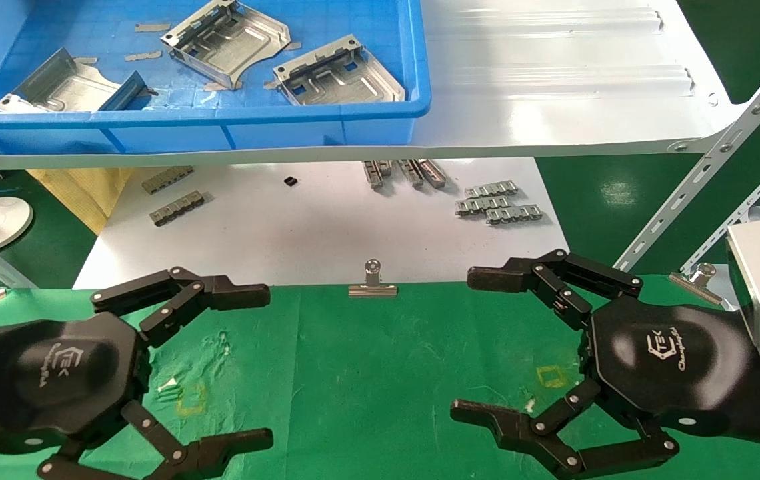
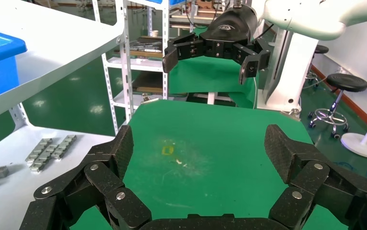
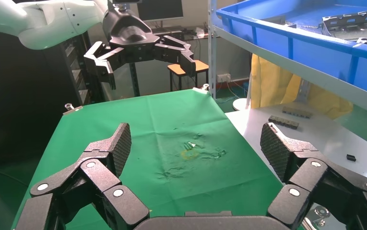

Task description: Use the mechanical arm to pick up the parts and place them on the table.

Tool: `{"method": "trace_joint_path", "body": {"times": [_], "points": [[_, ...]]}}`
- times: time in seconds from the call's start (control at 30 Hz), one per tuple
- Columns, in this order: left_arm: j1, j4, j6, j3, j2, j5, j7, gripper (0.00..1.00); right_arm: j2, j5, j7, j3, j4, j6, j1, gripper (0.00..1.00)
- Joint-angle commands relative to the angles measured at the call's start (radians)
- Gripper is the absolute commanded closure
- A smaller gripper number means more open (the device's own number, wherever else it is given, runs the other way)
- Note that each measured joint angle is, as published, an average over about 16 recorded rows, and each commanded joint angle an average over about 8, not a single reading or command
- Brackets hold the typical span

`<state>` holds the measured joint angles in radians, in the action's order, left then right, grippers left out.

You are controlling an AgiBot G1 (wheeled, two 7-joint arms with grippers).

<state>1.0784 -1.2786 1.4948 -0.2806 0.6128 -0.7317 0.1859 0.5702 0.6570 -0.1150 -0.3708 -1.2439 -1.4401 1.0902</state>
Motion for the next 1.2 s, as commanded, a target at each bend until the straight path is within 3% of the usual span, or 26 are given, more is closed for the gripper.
{"method": "trace_joint_path", "body": {"times": [0.03,1.2], "points": [[0.000,0.000,0.000,0.000,0.000,0.000,0.000,0.00,0.000,0.000,0.000,0.000,0.000,0.000,0.000,0.00],[0.000,0.000,0.000,0.000,0.000,0.000,0.000,0.00,0.000,0.000,0.000,0.000,0.000,0.000,0.000,0.00]]}}
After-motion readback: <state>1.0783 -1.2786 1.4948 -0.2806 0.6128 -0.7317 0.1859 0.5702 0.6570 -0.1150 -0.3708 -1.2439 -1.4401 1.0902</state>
